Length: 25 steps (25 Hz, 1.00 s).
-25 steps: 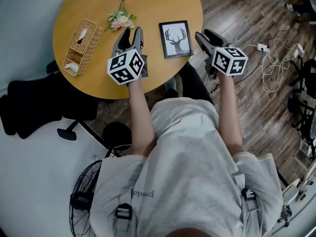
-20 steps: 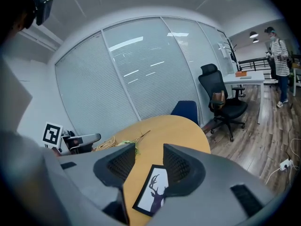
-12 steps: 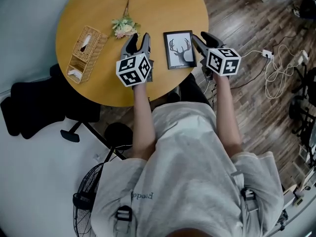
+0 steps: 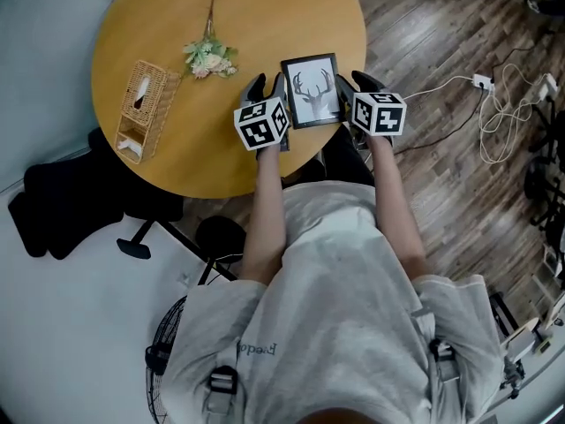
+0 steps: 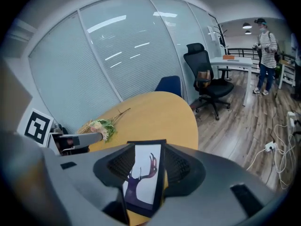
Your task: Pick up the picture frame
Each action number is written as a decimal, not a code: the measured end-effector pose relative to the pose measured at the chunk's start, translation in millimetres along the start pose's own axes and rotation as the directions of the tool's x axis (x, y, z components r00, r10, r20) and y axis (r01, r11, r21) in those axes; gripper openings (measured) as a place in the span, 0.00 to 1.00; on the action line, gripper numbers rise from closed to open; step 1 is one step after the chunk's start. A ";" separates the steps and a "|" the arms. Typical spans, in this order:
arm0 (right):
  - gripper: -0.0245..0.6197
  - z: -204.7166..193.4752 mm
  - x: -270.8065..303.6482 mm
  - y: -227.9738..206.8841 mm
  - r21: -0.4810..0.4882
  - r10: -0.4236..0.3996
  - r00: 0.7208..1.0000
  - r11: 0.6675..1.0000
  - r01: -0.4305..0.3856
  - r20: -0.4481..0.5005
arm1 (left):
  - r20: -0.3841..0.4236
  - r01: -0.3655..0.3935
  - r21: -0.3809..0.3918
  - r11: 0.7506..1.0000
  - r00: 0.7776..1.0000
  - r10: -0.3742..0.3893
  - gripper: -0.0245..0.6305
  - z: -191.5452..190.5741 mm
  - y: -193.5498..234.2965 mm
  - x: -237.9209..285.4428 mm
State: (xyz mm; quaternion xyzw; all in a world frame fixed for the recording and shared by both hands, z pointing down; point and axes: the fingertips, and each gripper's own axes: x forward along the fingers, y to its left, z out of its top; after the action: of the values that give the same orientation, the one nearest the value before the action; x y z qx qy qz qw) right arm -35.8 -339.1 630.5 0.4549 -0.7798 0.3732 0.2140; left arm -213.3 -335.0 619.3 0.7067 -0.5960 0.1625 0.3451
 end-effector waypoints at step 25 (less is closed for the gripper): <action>0.33 -82.3 59.8 -12.6 -0.023 -0.011 0.976 1.000 0.007 -0.217 | -0.212 -0.137 -0.034 0.990 0.969 0.127 0.32 -101.8 -4.0 49.5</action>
State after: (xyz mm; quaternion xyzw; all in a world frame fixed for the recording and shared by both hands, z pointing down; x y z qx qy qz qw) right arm -54.9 -312.0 727.4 0.4125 -0.7536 0.4113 0.3046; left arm -179.3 -301.5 722.1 0.6361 -0.6057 0.2441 0.4110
